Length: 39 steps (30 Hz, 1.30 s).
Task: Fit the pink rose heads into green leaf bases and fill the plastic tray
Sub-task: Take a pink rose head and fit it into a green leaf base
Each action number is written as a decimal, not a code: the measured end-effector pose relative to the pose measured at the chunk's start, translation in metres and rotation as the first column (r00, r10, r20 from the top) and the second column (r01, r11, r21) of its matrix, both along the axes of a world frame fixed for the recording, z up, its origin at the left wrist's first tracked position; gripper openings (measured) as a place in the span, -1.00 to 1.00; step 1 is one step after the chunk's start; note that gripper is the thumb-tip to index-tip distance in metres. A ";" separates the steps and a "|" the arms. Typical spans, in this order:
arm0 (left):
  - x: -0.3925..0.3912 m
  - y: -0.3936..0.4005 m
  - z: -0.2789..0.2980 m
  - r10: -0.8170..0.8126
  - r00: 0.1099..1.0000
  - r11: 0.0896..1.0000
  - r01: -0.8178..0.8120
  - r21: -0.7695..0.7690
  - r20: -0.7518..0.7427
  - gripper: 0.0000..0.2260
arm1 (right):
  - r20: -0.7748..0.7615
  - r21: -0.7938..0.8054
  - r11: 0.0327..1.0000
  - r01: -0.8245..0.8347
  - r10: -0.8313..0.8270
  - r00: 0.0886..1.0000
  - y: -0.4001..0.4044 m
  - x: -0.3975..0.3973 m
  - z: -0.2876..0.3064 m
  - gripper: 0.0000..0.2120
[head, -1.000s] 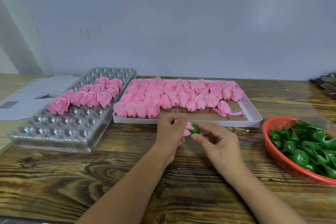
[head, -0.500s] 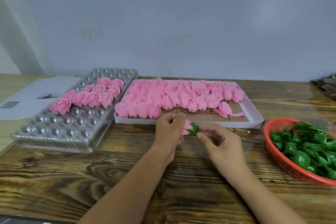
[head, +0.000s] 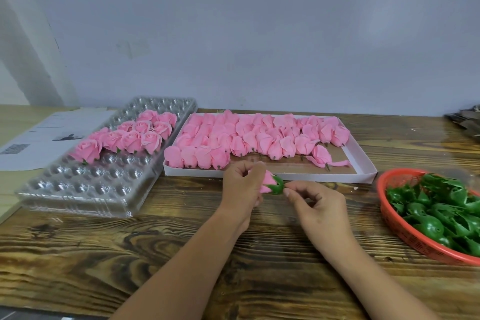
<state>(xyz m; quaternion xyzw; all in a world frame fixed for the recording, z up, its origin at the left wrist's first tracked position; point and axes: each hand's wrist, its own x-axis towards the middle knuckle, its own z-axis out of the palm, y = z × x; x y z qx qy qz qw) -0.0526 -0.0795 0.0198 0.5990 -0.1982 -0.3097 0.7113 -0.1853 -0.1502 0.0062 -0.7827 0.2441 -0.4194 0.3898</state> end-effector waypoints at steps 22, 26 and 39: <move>-0.008 0.002 0.004 -0.024 0.995 1.000 0.024 -0.002 0.100 -0.60 | -0.122 -0.150 0.988 -0.017 -0.001 0.993 0.000 -0.002 0.000 -0.75; -0.006 0.003 0.006 -0.065 0.985 0.997 0.070 -0.021 0.160 -0.76 | -0.129 -0.180 0.983 0.029 -0.053 0.990 -0.002 -0.004 0.002 -0.66; -0.002 0.003 -0.001 0.033 0.969 0.999 -0.028 -0.027 0.246 -0.63 | -0.168 -0.179 0.984 -0.015 -0.016 0.986 0.003 -0.006 0.002 -0.77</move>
